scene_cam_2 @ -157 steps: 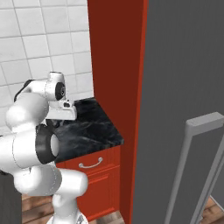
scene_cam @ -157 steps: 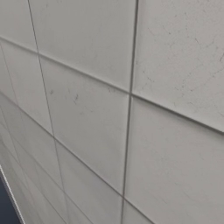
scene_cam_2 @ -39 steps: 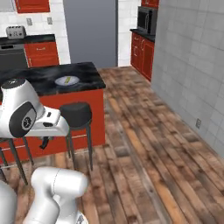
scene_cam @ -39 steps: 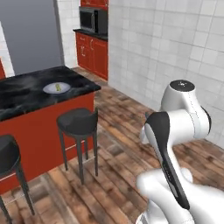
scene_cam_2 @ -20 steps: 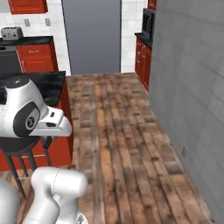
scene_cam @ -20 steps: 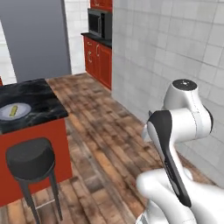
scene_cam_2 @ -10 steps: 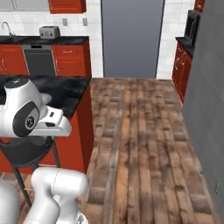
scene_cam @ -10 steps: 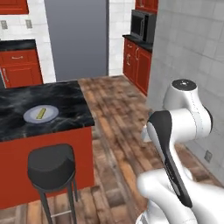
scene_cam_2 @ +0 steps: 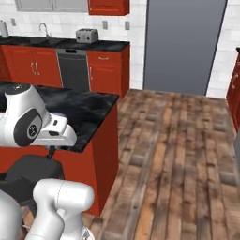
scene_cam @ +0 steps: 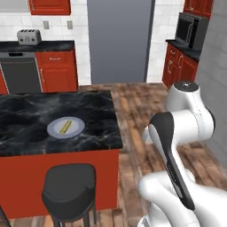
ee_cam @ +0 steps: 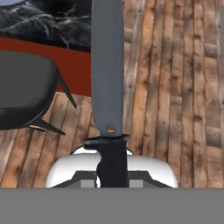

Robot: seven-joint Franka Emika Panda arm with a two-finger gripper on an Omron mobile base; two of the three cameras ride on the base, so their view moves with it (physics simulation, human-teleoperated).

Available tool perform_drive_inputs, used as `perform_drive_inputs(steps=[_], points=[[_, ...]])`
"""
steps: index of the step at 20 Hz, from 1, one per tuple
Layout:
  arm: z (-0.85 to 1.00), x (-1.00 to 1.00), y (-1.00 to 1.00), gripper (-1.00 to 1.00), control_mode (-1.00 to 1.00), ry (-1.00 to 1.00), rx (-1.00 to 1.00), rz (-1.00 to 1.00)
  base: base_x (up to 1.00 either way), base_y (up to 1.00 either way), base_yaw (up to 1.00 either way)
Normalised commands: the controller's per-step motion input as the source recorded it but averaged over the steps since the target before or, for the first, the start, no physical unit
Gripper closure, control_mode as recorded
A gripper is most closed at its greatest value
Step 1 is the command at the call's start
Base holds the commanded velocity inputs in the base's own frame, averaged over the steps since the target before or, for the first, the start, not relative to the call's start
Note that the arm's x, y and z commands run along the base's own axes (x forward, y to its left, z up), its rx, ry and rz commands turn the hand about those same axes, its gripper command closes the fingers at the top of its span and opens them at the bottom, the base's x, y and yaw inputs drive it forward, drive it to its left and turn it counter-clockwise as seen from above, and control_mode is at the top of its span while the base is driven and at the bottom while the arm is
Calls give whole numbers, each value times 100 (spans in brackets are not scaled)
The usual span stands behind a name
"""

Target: Retrieve the butter from the fridge and place it on a plate on the dining table. Then retrieve the butter knife by the fridge and place it near the plate.

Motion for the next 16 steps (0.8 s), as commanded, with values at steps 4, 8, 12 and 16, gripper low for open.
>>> perform_drive_inputs(steps=[4, 8, 12, 16], points=[[0, 0, 0, 100, 100, 0, 0, 0, 51, 0, 16], [0, 0, 0, 100, 100, 0, 0, 0, 35, 0, 23], [0, 0, 0, 100, 100, 0, 0, 0, 35, 0, 34], [0, 0, 0, 100, 100, 0, 0, 0, 59, 0, 38]])
